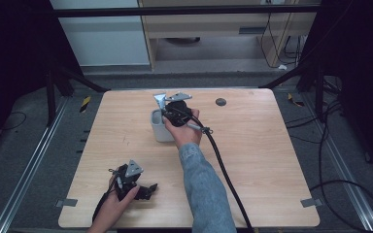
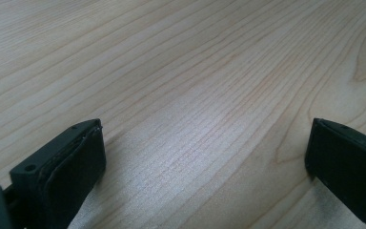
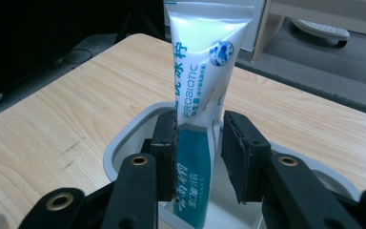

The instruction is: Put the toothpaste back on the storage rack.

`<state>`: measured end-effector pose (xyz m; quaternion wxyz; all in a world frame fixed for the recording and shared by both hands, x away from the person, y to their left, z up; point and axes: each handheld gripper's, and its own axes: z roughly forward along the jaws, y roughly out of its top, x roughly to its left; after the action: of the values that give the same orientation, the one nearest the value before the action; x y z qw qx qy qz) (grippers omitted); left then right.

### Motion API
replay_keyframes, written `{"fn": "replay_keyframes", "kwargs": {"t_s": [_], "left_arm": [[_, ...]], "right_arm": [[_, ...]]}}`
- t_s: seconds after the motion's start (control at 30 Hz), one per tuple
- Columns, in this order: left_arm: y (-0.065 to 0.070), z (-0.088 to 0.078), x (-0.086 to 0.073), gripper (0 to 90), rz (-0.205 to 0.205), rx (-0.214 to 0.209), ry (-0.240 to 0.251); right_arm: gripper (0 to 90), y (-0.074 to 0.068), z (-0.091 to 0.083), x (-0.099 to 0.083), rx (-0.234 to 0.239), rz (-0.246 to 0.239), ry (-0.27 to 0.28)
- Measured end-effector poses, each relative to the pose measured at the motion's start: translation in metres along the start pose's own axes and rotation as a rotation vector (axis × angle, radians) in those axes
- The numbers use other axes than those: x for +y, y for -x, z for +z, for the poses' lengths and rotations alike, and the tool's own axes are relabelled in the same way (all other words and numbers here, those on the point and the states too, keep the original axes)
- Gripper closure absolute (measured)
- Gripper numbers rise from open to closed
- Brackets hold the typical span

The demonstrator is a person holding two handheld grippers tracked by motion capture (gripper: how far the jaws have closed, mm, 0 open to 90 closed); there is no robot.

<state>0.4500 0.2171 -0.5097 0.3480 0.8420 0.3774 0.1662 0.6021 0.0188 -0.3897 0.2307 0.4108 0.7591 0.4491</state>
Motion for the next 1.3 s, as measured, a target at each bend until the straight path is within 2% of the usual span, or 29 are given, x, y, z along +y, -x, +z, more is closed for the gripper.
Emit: {"fn": "replay_keyframes", "kwargs": {"t_s": [0.47,0.7,0.87,1.03,1.13,1.3], "left_arm": [[0.000,0.000,0.000,0.0,0.000,0.000,0.000],[0.000,0.000,0.000,0.0,0.000,0.000,0.001],[0.000,0.000,0.000,0.0,0.000,0.000,0.000],[0.000,0.000,0.000,0.0,0.000,0.000,0.000],[0.000,0.000,0.000,0.0,0.000,0.000,0.001],[0.000,0.000,0.000,0.0,0.000,0.000,0.001]], "right_arm": [[56.3,0.006,-0.010,-0.002,-0.005,-0.019,-0.012],[44.4,0.010,-0.018,-0.002,-0.013,-0.003,-0.008],[38.0,0.012,-0.022,-0.002,-0.009,-0.003,-0.008],[27.6,0.016,-0.025,-0.002,-0.009,-0.012,-0.004],[20.6,0.018,-0.025,-0.002,-0.021,-0.015,-0.029],[14.6,0.020,-0.027,-0.004,-0.038,-0.072,-0.083]]}}
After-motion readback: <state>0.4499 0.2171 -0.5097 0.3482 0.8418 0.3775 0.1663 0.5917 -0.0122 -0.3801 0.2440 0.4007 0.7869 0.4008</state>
